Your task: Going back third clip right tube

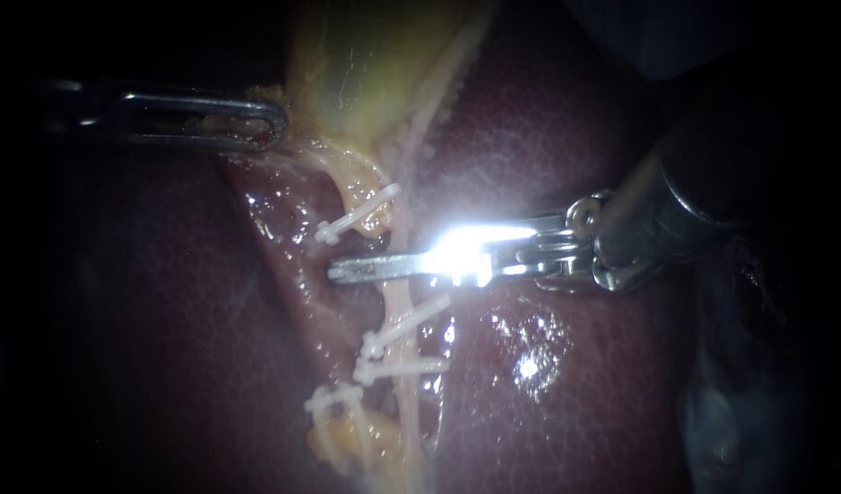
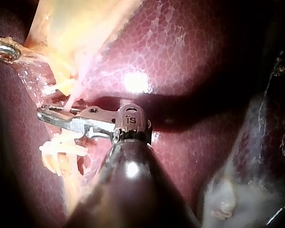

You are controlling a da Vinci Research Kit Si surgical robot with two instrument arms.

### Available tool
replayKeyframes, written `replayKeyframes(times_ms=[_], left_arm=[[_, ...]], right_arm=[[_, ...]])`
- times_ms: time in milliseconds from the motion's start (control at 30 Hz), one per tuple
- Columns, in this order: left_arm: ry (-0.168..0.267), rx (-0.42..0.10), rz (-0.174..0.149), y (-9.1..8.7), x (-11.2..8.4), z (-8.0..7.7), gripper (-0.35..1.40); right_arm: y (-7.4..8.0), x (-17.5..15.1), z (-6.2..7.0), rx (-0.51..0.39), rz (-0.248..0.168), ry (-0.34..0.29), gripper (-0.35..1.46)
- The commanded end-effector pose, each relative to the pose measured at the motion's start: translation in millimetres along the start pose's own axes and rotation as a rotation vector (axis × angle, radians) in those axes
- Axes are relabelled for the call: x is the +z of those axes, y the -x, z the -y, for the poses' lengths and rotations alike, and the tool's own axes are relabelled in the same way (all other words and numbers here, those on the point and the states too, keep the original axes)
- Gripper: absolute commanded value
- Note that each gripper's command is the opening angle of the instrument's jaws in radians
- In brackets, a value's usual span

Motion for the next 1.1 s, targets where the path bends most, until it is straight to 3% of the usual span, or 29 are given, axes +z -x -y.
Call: replayKeyframes(times_ms=[33, 100, 200, 300, 367, 533, 800, 933, 1100], left_arm=[[0.000, 0.000, 0.000, 0.0, 0.0, 0.0, -0.35], [0.000, 0.000, 0.000, 0.0, 0.0, 0.0, -0.35], [0.000, 0.000, 0.000, 0.0, -0.1, 0.0, -0.35], [0.000, 0.000, 0.000, 0.0, -0.1, 0.0, -0.35], [0.000, 0.000, 0.000, 0.0, -0.1, 0.0, -0.35], [-0.001, 0.000, 0.000, 0.0, -0.2, 0.0, -0.35], [-0.001, 0.000, 0.000, -0.1, -0.3, 0.0, -0.35], [-0.002, 0.001, -0.001, -0.1, -0.4, 0.0, -0.35], [-0.002, 0.000, -0.001, -0.1, -0.4, -0.1, -0.35]], right_arm=[[0.0, 0.0, 0.0, 0.000, 0.003, -0.002, -0.35], [0.0, 0.1, -0.1, 0.000, 0.011, -0.006, -0.35], [0.1, 0.3, -0.2, -0.090, 0.024, -0.011, -0.28], [0.1, 1.1, -0.5, -0.209, 0.034, -0.001, 0.33], [0.0, 1.8, -0.7, -0.239, 0.034, 0.024, 0.45], [0.4, 2.3, -1.2, -0.407, 0.055, 0.087, 0.50], [1.2, 0.0, -0.6, -0.827, 0.133, 0.218, 0.50], [1.3, -2.6, 0.7, -0.993, 0.160, 0.252, 0.50], [1.0, -5.8, 3.2, -1.093, 0.173, 0.252, 0.50]])
